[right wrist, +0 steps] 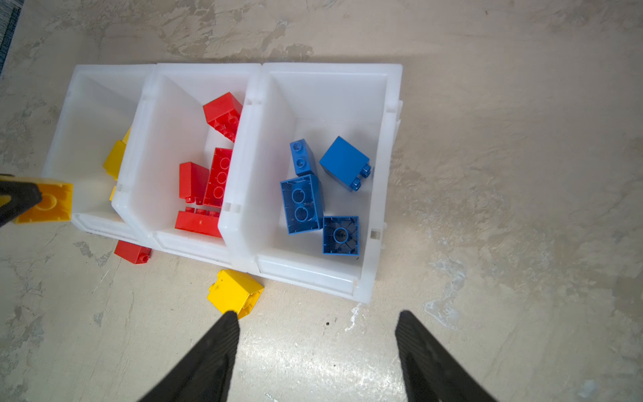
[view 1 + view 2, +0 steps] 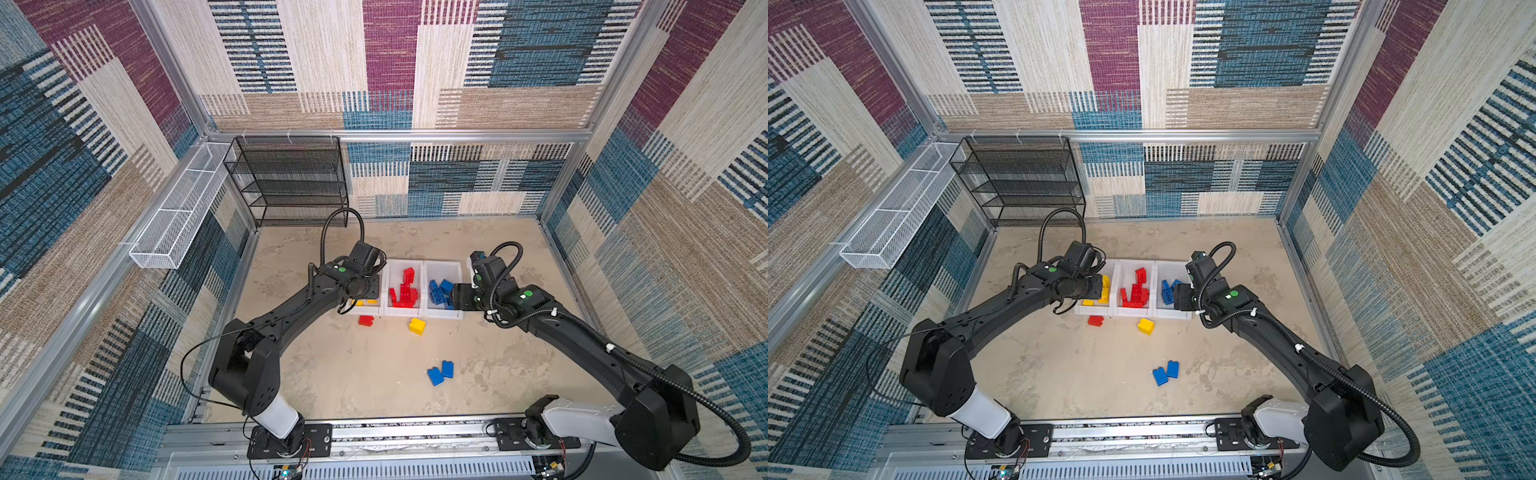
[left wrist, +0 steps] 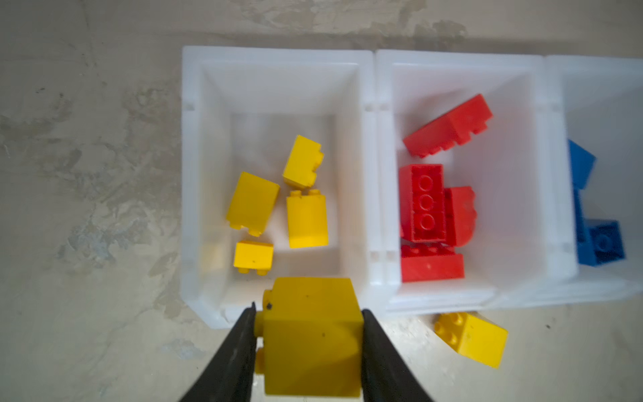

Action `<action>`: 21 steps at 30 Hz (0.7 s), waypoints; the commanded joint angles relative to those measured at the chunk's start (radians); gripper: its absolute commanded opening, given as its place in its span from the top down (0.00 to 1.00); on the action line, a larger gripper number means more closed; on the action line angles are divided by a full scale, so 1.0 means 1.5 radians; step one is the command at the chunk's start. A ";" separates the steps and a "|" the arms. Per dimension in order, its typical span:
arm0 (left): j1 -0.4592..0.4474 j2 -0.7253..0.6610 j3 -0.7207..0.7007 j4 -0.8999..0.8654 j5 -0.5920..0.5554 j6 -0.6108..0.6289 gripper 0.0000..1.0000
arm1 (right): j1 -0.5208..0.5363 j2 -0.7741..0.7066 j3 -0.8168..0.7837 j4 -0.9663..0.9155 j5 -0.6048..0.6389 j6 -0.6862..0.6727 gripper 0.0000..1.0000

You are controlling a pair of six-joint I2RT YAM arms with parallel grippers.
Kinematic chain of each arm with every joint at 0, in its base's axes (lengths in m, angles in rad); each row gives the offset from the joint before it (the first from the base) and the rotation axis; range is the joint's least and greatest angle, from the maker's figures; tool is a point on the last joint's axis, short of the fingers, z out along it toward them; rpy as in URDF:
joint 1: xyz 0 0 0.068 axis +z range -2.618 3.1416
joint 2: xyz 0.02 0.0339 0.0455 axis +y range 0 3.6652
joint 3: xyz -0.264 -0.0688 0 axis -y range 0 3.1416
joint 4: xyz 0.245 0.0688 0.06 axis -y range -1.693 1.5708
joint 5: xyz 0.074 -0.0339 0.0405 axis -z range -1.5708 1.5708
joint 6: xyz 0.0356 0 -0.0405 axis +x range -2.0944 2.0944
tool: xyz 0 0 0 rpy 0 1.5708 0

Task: Sort the legos into containers by color
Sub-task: Place the lego in the container.

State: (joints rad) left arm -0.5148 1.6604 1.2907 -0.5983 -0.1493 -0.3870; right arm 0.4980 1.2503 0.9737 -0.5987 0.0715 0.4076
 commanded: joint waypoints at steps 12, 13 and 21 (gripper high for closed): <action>0.062 0.184 0.187 -0.043 0.043 0.083 0.47 | 0.002 -0.042 -0.013 -0.019 0.012 0.023 0.25; 0.063 0.184 0.189 -0.044 0.042 0.081 0.45 | 0.001 -0.044 -0.013 -0.021 0.013 0.023 0.25; 0.062 0.137 0.159 -0.037 0.019 0.068 0.40 | 0.001 -0.041 -0.012 -0.019 0.014 0.022 0.24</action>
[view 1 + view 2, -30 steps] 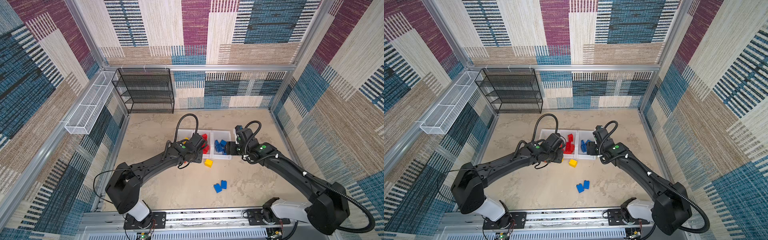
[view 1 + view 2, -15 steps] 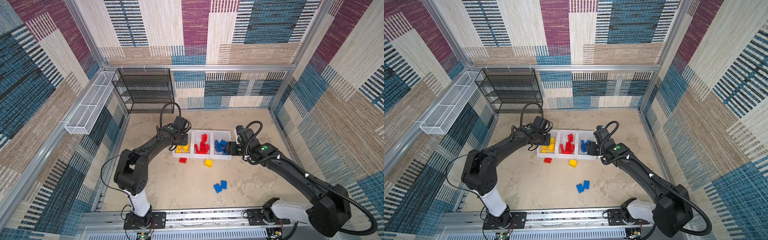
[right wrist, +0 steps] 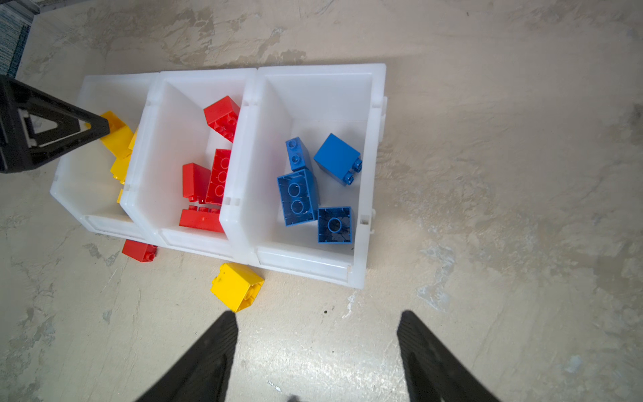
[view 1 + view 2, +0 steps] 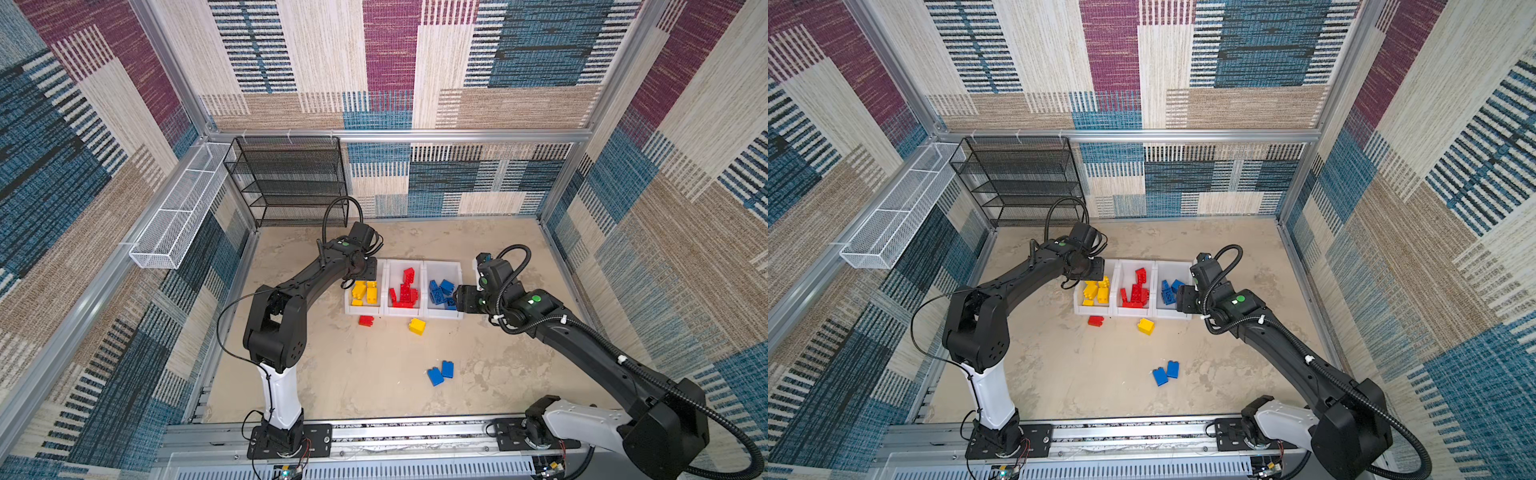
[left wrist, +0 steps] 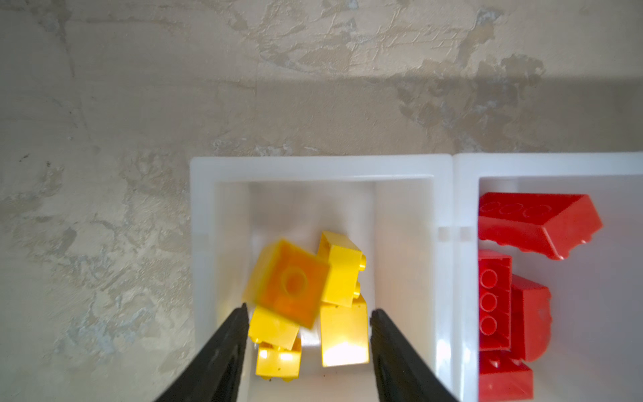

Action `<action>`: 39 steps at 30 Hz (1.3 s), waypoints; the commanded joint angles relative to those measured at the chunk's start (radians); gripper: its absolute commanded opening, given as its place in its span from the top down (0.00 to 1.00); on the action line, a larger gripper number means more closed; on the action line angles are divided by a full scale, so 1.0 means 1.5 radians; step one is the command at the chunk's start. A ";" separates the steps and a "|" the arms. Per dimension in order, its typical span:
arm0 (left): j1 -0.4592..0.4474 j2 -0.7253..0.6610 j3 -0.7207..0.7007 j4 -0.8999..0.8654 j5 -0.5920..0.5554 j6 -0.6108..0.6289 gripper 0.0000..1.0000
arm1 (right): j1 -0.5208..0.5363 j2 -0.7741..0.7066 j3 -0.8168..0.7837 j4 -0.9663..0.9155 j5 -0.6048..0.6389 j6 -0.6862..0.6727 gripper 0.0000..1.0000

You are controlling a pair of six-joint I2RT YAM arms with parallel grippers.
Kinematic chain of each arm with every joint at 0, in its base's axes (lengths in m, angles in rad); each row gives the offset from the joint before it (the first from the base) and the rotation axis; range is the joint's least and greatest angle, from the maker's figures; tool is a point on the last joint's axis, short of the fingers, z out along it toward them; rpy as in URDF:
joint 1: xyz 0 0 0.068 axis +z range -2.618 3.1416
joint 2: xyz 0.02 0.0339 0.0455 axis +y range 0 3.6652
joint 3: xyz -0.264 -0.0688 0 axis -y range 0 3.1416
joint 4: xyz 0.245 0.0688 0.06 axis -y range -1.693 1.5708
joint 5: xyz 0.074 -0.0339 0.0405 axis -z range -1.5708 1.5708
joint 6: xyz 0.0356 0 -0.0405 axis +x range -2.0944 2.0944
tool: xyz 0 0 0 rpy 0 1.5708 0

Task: Sort the legos into containers by color
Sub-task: Place the lego in the container, then pick up the lego from the bottom-center of the table.

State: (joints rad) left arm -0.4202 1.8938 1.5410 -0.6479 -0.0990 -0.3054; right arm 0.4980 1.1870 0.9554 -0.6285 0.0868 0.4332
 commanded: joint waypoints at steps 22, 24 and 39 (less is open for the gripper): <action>0.000 -0.275 -0.254 0.076 0.056 -0.018 0.39 | 0.017 0.013 -0.070 0.004 -0.038 0.024 0.27; 0.000 -0.302 -0.284 0.081 0.059 -0.026 0.39 | 0.044 0.009 -0.105 -0.001 -0.042 0.046 0.28; -0.006 -0.399 -0.417 0.119 0.116 -0.099 0.39 | 0.194 0.005 -0.222 0.023 -0.054 0.209 0.30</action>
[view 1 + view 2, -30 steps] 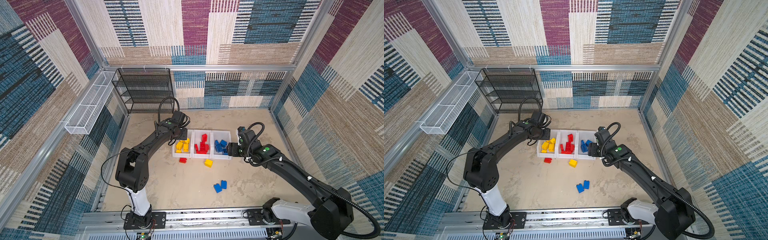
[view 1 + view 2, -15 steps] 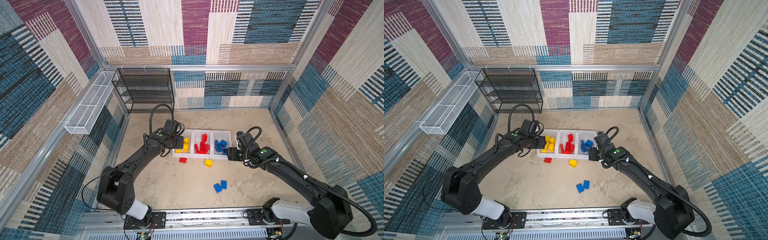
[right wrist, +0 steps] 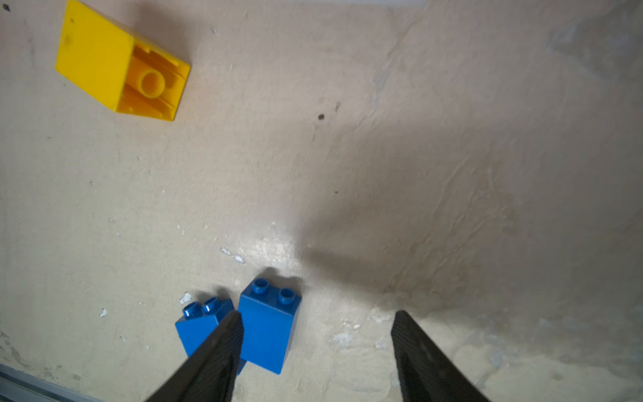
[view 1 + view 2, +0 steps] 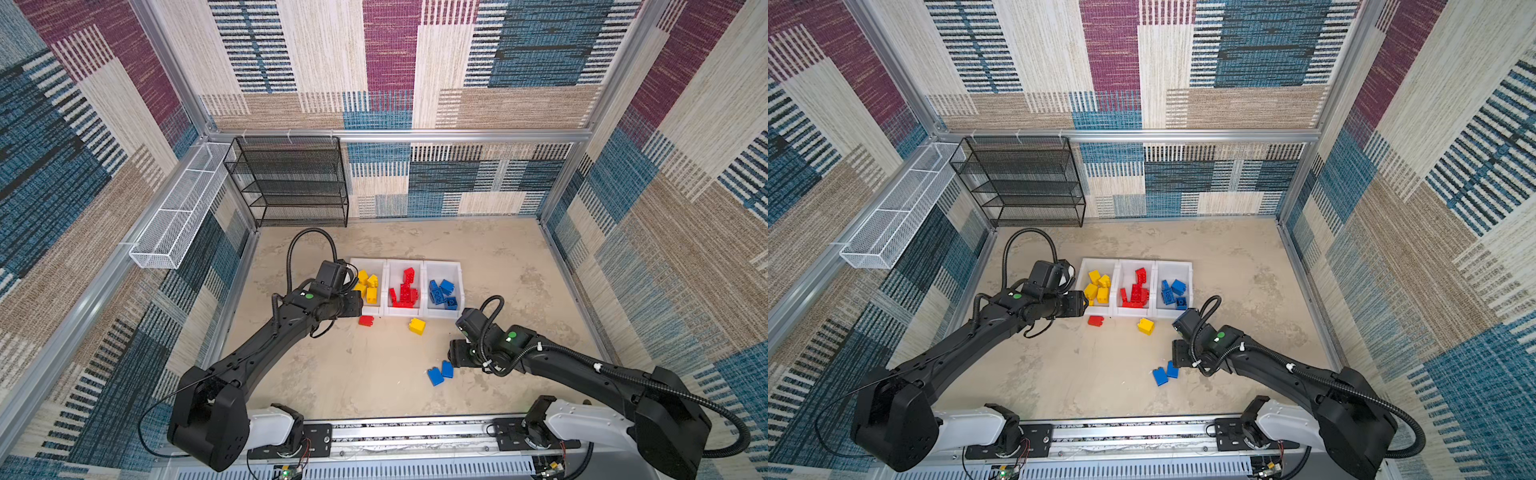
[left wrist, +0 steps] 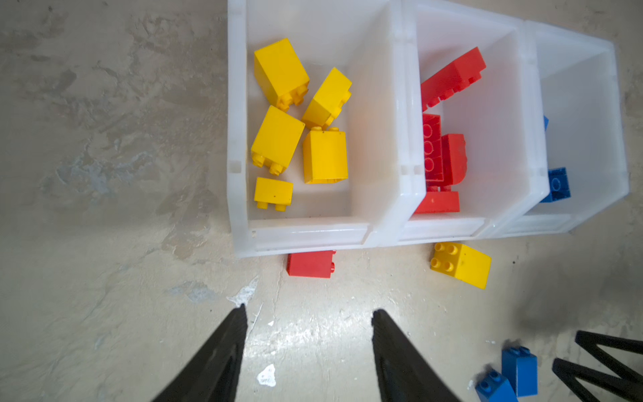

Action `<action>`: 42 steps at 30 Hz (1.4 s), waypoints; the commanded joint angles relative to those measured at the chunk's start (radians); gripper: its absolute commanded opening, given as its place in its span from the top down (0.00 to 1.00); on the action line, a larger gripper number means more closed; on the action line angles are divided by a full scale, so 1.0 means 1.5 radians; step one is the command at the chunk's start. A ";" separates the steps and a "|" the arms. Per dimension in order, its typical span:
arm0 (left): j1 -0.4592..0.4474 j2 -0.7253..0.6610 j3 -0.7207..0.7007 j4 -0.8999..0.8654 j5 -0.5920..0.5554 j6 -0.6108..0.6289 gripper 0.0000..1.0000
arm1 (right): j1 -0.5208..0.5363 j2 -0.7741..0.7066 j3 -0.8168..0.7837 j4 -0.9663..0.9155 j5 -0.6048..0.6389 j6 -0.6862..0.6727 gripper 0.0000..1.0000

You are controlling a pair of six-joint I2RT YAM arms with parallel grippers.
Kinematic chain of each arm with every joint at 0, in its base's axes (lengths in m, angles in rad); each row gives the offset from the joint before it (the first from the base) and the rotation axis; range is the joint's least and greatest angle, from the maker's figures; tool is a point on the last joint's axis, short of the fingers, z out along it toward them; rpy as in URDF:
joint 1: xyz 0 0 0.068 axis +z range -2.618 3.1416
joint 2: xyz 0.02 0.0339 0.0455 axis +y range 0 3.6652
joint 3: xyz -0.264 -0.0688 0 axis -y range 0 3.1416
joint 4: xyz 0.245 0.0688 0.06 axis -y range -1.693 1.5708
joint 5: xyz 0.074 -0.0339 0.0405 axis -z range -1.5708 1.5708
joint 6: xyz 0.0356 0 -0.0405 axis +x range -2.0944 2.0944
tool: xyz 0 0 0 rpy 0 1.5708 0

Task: Sort the legos into containers by color
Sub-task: Pick up the lego from the bottom-center of the table.

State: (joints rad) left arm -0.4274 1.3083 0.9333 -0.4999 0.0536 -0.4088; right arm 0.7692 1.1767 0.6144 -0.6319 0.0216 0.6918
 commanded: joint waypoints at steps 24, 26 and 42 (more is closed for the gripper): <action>-0.024 -0.072 -0.114 0.051 0.029 -0.077 0.39 | 0.086 0.130 0.040 0.008 0.036 0.101 0.51; -0.024 -0.076 -0.118 0.052 0.026 -0.079 0.39 | 0.088 0.134 0.038 0.009 0.037 0.104 0.58; -0.027 -0.092 -0.136 0.054 0.023 -0.085 0.39 | 0.087 0.100 0.078 -0.017 0.075 0.076 0.69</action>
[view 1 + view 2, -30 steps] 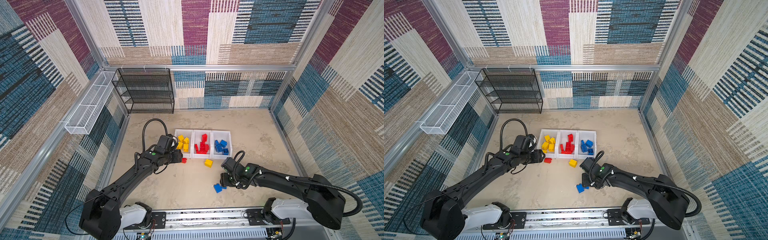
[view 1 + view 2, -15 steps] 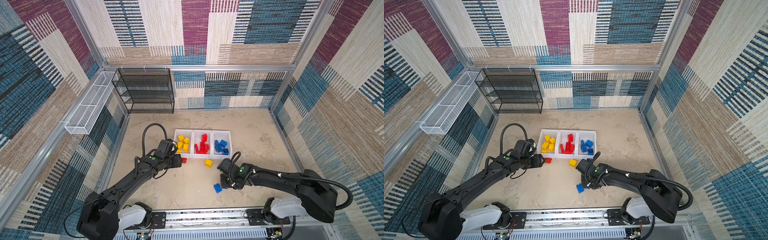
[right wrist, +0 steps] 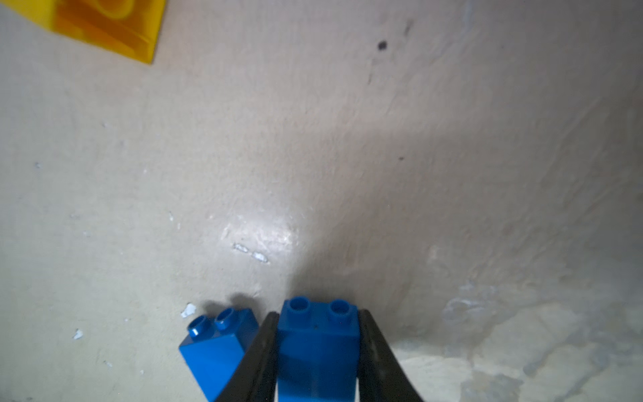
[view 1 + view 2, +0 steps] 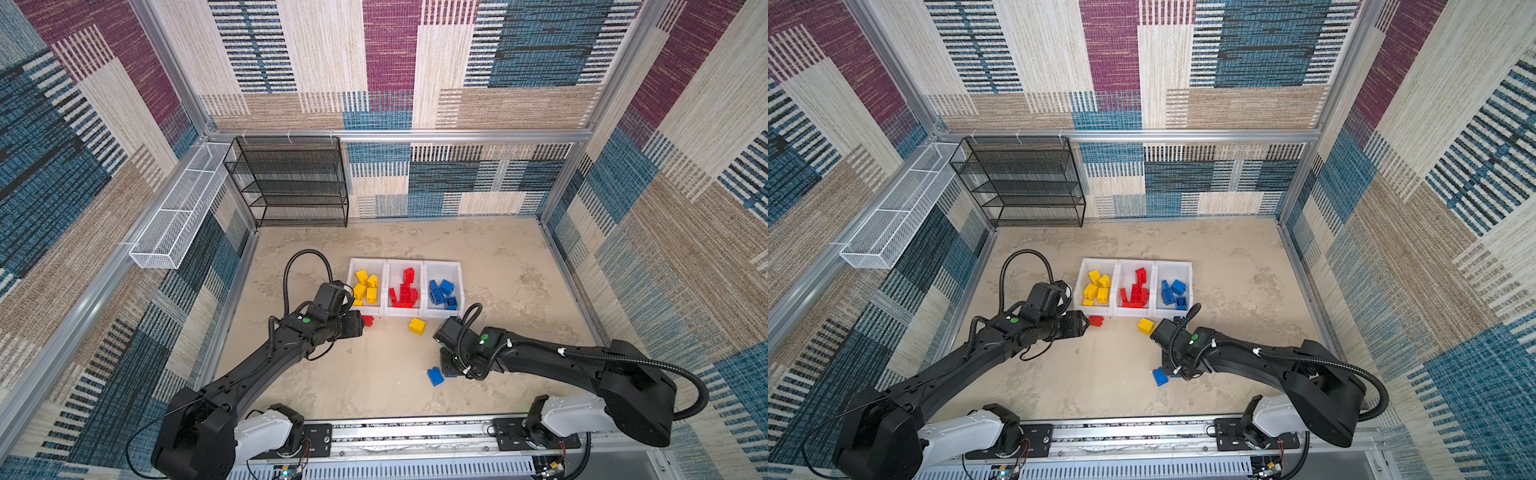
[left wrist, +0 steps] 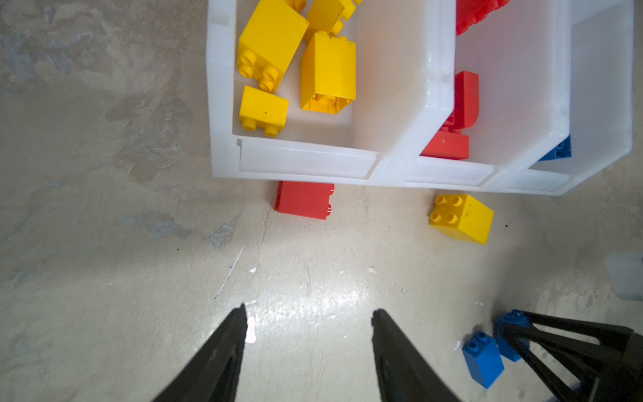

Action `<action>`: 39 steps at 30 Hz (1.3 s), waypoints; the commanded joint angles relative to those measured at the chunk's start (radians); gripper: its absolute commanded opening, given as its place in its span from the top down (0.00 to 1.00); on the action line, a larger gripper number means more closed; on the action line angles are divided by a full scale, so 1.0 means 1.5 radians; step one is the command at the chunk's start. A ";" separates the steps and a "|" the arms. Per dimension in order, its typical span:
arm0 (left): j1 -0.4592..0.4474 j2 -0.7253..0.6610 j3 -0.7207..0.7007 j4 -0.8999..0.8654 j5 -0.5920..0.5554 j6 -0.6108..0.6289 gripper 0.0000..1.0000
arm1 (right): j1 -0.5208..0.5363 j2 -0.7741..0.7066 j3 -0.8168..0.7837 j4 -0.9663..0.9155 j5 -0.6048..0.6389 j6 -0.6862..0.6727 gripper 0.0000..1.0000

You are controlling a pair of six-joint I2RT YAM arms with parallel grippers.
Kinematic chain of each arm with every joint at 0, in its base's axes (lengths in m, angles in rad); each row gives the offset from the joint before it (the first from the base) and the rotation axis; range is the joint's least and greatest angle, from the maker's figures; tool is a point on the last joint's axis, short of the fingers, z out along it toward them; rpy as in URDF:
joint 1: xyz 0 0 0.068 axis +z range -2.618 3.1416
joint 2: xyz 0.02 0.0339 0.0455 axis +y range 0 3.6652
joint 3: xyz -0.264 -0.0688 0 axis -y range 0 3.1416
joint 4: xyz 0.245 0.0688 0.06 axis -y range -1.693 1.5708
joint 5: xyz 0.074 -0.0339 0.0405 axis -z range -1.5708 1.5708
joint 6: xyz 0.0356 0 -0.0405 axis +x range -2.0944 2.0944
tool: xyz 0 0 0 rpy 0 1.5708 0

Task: Sort the legos into containers by color
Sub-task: Pick up the lego from the bottom-center of the table, then place the lego in the container.

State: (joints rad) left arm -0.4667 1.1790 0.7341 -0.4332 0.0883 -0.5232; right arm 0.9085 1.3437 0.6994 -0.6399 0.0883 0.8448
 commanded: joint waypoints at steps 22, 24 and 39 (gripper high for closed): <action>-0.016 -0.094 -0.058 -0.021 -0.006 -0.043 0.40 | -0.300 0.274 0.408 0.071 0.027 -0.344 0.70; -0.017 -0.094 -0.061 -0.022 -0.006 -0.044 0.39 | -0.307 0.292 0.419 0.073 0.026 -0.347 0.69; -0.020 -0.091 -0.064 -0.024 -0.013 -0.040 0.39 | -0.313 0.257 0.409 0.066 0.018 -0.333 0.27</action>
State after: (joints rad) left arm -0.4976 1.0409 0.6380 -0.4614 0.0834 -0.5732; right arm 0.4381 1.7538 1.3235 -0.5537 0.1230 0.3363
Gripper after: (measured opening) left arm 0.606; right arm 0.724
